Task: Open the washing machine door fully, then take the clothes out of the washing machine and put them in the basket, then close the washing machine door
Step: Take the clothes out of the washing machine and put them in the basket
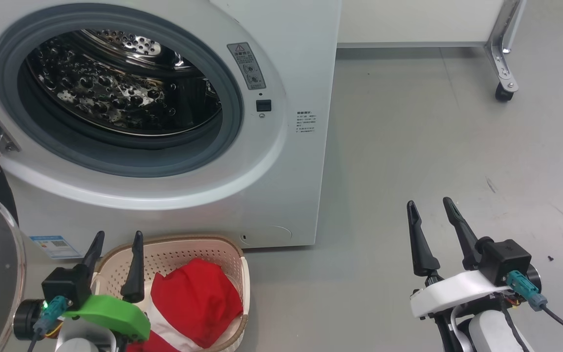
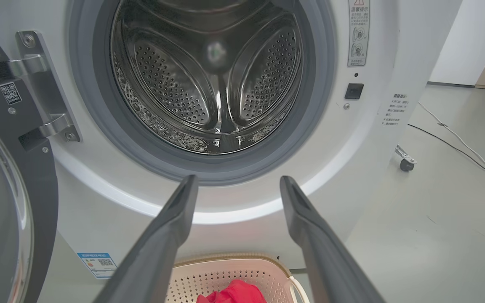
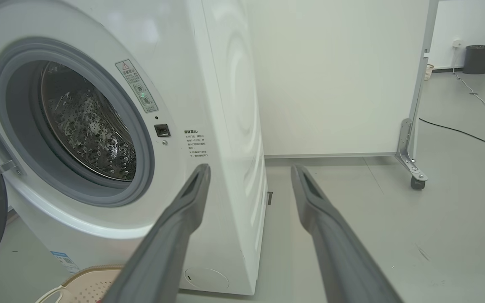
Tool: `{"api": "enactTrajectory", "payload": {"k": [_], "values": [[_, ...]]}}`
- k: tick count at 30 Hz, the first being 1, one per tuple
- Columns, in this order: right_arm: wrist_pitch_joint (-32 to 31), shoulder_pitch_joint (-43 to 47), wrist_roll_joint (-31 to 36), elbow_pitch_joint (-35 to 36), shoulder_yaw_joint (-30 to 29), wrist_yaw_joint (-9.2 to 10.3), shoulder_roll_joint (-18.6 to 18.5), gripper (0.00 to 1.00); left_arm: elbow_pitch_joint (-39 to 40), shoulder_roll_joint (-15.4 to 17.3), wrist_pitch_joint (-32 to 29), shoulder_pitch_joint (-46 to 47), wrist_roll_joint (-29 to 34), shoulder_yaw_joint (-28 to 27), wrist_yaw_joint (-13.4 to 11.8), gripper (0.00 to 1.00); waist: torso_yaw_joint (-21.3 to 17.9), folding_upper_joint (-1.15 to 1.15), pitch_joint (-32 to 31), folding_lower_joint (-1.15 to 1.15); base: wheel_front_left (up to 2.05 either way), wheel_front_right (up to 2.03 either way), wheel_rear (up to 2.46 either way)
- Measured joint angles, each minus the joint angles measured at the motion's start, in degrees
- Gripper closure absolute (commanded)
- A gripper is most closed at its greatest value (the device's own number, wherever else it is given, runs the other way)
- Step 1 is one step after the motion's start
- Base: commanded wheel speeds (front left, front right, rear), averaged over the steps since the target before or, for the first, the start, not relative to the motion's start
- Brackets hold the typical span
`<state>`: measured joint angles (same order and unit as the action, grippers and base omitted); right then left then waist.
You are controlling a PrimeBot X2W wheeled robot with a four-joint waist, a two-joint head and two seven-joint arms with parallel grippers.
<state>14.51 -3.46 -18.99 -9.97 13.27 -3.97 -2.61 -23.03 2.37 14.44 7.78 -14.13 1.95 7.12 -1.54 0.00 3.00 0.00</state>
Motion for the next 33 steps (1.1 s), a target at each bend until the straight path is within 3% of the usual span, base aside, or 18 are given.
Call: {"api": "enactTrajectory", "payload": {"k": [33], "values": [[0.0, 0.8, 0.4, 0.7, -0.2, 0.0, 0.0, 0.0, 7.1, 0.0, 0.0, -6.7, -0.9, 1.9, -0.9, 0.0, -1.6, 0.0, -0.2, 0.0, 0.0, 0.0, 0.0]]}}
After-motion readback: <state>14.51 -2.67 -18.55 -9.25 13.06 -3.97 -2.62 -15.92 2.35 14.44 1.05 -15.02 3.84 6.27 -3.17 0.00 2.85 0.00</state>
